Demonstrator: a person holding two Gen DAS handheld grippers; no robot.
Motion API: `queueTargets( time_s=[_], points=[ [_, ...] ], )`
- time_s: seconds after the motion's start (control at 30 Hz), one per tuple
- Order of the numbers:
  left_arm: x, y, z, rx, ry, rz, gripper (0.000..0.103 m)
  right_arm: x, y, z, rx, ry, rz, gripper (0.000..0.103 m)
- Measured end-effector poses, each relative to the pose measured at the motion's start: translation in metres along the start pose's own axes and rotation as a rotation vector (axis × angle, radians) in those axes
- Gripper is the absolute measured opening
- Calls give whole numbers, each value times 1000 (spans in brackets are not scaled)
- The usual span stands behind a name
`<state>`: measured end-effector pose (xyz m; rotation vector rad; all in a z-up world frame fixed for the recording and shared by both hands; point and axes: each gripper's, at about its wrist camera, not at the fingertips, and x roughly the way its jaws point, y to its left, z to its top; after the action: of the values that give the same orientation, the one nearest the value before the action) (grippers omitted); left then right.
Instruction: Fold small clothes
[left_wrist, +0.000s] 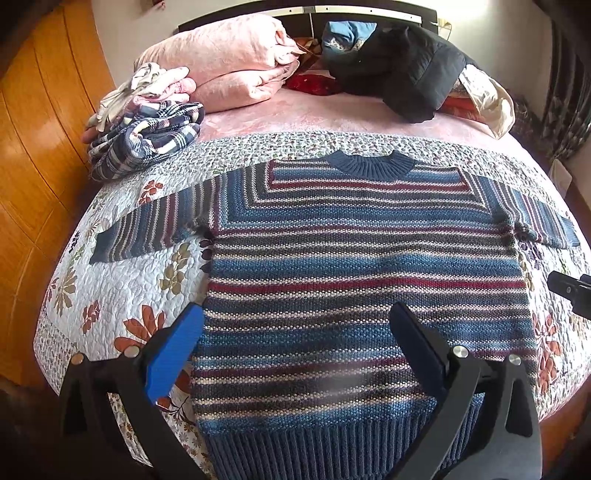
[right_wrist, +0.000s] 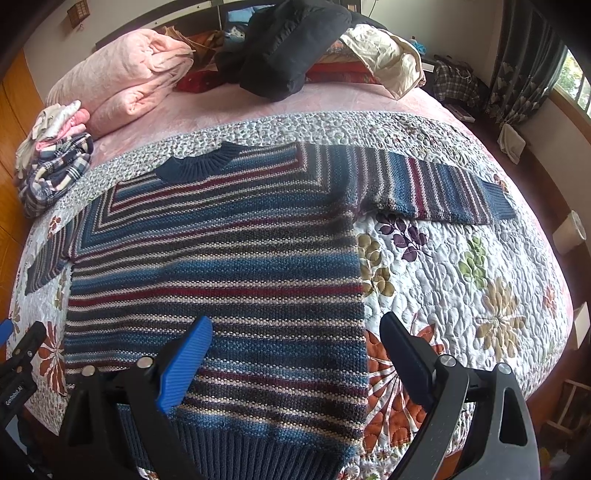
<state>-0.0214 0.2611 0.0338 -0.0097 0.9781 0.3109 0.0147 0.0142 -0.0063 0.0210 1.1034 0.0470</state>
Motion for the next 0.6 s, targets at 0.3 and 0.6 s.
queueTargets(
  time_s=[0.3,0.6],
  points=[
    [1,-1,0,2,3,-3,100,0,0,0,-1,1,1,92],
    [1,1,0,0,1,4,100,0,0,1,4,1,4,93]
  ],
)
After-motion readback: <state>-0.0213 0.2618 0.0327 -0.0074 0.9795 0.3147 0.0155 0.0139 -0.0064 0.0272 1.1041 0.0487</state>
